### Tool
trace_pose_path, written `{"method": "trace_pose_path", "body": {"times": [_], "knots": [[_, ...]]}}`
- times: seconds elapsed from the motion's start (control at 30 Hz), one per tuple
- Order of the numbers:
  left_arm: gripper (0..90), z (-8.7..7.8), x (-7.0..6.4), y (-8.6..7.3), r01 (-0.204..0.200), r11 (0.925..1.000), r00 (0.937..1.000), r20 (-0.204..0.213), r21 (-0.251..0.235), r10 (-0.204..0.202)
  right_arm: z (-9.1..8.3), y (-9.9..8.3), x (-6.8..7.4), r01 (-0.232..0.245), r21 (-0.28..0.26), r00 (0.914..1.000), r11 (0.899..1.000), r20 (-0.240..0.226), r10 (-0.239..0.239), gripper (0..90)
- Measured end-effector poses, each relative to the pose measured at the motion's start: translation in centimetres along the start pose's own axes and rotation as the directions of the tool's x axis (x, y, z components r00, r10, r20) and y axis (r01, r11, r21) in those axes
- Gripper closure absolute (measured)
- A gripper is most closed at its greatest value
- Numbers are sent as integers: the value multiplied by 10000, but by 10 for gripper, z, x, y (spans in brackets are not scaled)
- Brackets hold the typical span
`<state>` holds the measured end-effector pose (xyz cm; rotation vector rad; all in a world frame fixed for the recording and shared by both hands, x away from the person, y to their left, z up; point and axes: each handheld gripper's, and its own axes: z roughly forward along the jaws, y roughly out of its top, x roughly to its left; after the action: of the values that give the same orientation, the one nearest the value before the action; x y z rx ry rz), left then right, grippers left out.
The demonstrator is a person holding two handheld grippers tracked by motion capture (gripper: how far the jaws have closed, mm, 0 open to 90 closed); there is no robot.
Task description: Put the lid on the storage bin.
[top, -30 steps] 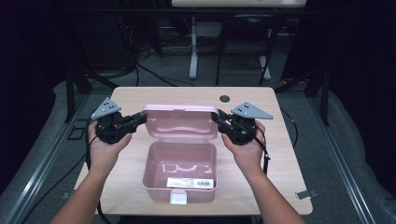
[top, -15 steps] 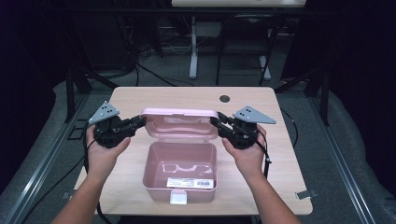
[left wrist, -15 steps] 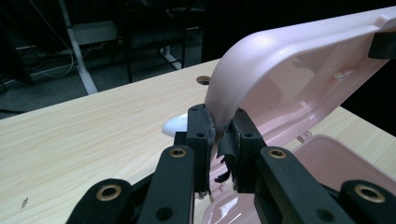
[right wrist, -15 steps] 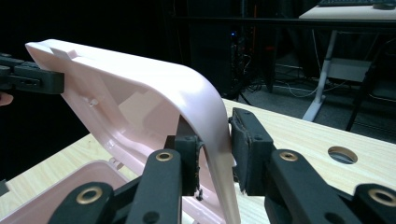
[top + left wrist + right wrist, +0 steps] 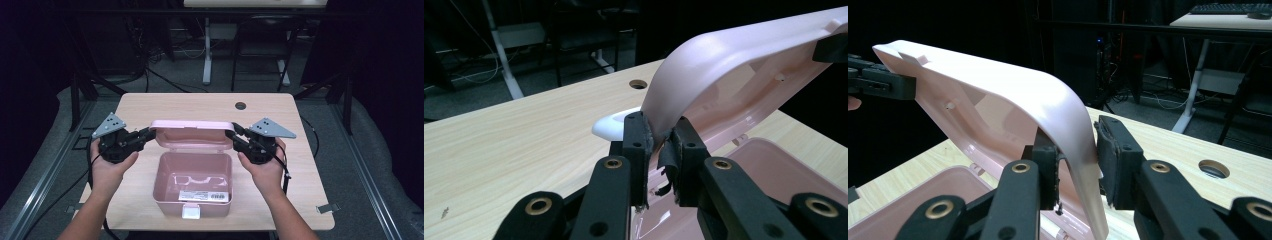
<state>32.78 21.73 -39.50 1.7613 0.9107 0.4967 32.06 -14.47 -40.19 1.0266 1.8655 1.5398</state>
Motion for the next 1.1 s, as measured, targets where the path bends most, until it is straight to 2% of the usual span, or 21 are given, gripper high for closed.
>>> {"method": "trace_pose_path", "body": {"times": [0.17, 0.4, 0.7, 0.87, 1.1], "knots": [[797, -3, -1, -2, -37, 10000, 10000, 60, 62, 37, -2, -3, 1, -124, -53, 9998, 9999, -131, 124, 693], [795, -7, -4, -6, -91, 9999, 9998, 178, 73, 90, -5, -6, 2, -49, -103, 9997, 9999, -226, 47, 676], [797, -12, -6, -10, 26, 9999, 9993, 361, 120, -31, -10, -10, 3, -113, -75, 9989, 9999, -458, 109, 642], [795, -16, -8, -12, -105, 9996, 9992, 383, 251, 95, -13, -13, 5, -45, -69, 9989, 10000, -470, 42, 629], [766, -20, -10, -17, -94, 9999, 9987, 493, 124, 88, -17, -18, 9, -14, -105, 9984, 9999, -564, 8, 606]]}}
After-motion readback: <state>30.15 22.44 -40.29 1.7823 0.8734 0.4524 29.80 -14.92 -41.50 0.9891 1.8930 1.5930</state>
